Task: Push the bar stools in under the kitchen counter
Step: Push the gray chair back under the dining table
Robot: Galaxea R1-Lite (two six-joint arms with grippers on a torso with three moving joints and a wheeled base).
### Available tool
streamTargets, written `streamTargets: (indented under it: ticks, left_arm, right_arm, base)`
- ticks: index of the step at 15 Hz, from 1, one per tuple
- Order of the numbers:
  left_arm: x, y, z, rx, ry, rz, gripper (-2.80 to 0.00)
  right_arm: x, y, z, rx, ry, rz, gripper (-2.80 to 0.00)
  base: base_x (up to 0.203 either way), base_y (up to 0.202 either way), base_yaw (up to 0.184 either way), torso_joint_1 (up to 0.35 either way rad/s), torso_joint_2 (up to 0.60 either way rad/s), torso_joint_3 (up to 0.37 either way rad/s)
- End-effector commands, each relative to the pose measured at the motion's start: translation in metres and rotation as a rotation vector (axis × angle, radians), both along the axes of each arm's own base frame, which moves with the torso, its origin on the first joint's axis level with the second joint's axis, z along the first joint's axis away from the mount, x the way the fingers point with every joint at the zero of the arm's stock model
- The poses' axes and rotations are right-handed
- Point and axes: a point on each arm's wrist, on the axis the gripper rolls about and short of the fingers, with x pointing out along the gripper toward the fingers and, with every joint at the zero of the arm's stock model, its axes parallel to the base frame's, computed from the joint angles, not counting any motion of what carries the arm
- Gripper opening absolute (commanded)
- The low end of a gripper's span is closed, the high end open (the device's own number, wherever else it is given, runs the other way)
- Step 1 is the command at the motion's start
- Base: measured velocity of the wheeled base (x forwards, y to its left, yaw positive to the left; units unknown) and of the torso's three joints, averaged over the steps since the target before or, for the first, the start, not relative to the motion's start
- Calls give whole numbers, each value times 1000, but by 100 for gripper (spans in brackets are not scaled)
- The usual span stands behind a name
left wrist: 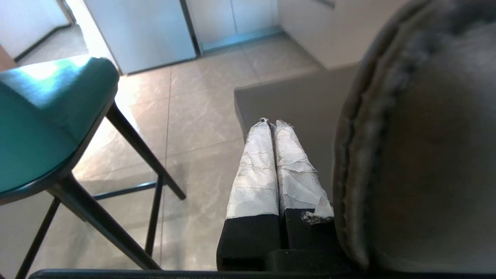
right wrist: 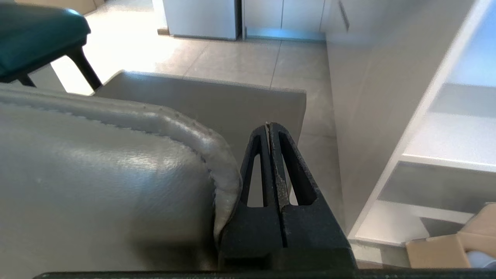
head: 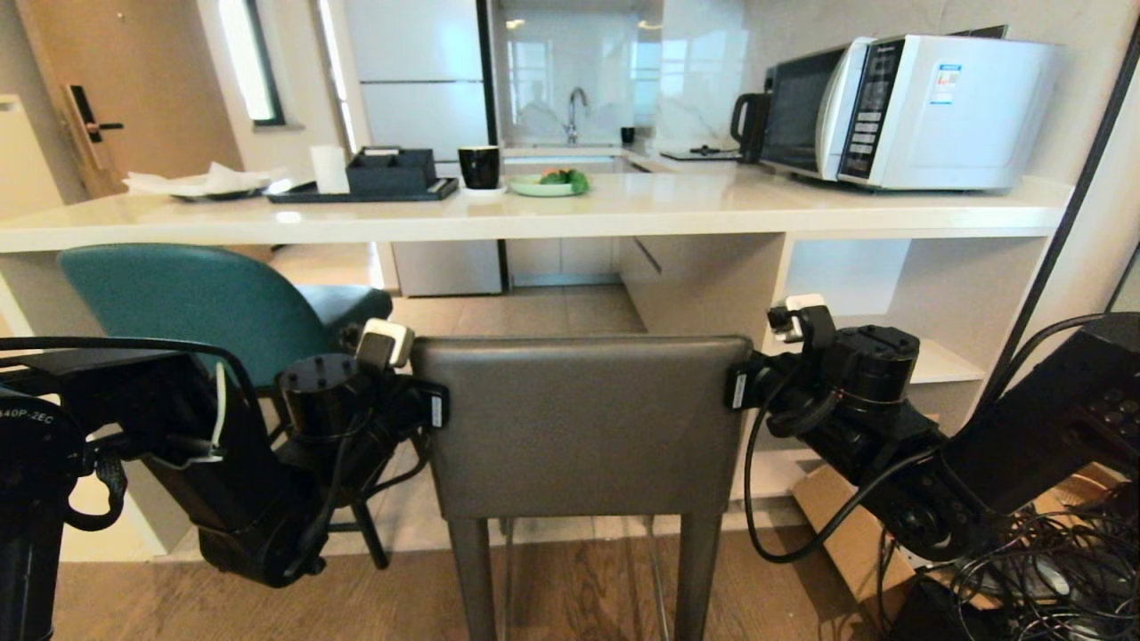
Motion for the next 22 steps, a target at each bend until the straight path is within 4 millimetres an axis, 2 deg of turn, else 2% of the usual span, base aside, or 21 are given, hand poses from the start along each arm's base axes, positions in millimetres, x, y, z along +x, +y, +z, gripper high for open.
streamTargets:
  ticks: [1,22]
  left_arm:
    - [0,1,0,-1,-4,5,-280]
    - [-4,0,12,6,-43,2,-280]
  right_arm:
    - [-1,2,0,2,-7,8,-280]
    - [-7,7,6,-37,-64,23,-280]
  base:
    - [190,0,-1,7,2,-5]
    - [191,0,2,3,3,1]
